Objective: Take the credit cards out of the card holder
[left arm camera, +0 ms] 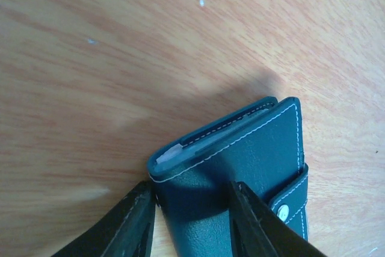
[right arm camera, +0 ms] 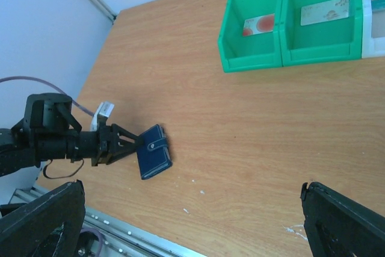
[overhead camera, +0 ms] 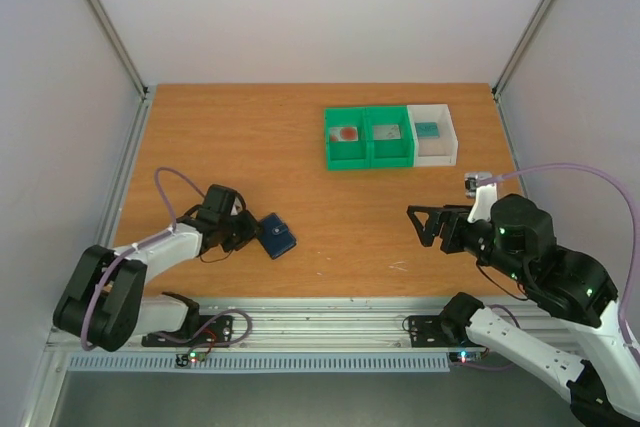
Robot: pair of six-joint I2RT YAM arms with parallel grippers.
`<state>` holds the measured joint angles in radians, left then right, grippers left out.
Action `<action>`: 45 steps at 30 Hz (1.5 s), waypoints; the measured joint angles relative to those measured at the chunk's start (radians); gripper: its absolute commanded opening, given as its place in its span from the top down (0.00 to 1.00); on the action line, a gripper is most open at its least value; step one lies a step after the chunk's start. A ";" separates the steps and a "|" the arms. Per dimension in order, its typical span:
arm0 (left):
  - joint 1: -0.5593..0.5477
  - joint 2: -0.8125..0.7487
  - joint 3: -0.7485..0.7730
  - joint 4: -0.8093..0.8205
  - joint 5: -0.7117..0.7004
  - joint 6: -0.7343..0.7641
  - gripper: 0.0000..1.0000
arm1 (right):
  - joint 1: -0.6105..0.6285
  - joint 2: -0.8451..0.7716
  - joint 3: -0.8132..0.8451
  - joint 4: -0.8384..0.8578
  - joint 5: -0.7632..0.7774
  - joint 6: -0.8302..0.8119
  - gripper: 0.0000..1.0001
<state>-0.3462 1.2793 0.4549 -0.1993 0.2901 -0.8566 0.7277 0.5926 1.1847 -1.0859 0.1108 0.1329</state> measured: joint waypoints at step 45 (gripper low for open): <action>-0.152 -0.026 -0.025 0.222 0.272 -0.191 1.00 | 0.190 1.019 -0.164 0.523 -0.320 0.161 0.59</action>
<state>-0.4980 1.2533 0.4297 0.0227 0.5617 -1.0473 0.9176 1.6119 1.0210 -0.5632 -0.2092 0.2943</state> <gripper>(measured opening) 0.047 0.408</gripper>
